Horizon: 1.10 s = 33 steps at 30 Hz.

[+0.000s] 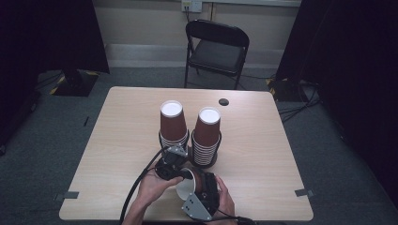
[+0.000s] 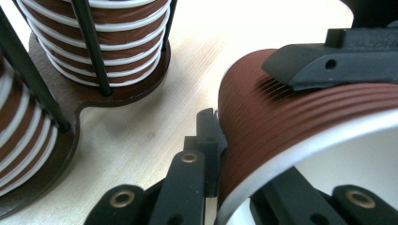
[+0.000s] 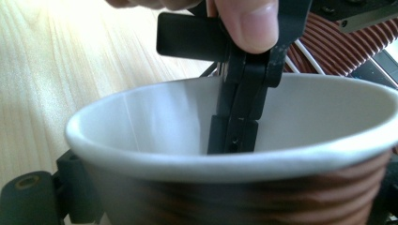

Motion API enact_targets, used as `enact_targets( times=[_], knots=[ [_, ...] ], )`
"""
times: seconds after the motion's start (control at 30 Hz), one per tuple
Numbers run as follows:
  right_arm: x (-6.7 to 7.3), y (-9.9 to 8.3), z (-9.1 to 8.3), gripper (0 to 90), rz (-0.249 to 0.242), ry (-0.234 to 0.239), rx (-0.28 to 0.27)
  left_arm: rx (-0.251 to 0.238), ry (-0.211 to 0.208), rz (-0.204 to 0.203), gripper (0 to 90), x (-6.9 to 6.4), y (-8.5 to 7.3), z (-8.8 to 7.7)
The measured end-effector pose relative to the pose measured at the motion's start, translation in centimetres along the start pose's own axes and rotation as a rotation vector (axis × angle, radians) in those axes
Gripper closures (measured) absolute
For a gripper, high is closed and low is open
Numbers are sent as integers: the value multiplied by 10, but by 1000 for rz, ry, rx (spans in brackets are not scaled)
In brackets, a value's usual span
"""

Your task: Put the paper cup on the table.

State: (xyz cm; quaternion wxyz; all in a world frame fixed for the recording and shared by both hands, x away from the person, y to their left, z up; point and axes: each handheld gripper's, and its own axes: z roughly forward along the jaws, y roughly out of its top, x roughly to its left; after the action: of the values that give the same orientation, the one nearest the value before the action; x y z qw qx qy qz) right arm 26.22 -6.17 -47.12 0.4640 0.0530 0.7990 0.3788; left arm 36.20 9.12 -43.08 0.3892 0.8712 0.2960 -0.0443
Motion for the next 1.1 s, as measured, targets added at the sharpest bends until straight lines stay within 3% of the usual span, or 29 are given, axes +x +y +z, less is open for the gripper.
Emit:
enact_targets(
  times=[0.23,0.33,0.53,0.63,0.73,0.87,0.93,1.0,1.03,1.1],
  knots=[
    [1,-2,1,95,5,7,-7,-32,-3,1,859,2,-5,1],
    [-3,-3,2,103,41,35,-19,-59,10,11,864,3,-7,1],
    [-9,-5,2,108,78,47,-27,-121,5,13,822,3,-8,0],
    [-12,-6,-1,109,99,49,-33,-145,6,12,773,3,-10,0],
    [-13,-7,-2,109,121,50,-37,-162,36,31,725,1,-13,-1],
    [-15,-8,-1,110,154,66,-30,-235,59,47,644,0,-20,-5],
    [-17,-10,0,110,197,74,-33,-267,72,35,559,1,-22,-7],
    [-18,-11,0,110,208,75,-31,-294,80,23,539,3,-24,-9],
    [-19,-12,0,110,220,80,-26,-308,85,17,487,4,-25,-10],
    [-21,-13,-1,110,258,91,-24,-307,109,3,407,5,-27,-11]
  ],
)
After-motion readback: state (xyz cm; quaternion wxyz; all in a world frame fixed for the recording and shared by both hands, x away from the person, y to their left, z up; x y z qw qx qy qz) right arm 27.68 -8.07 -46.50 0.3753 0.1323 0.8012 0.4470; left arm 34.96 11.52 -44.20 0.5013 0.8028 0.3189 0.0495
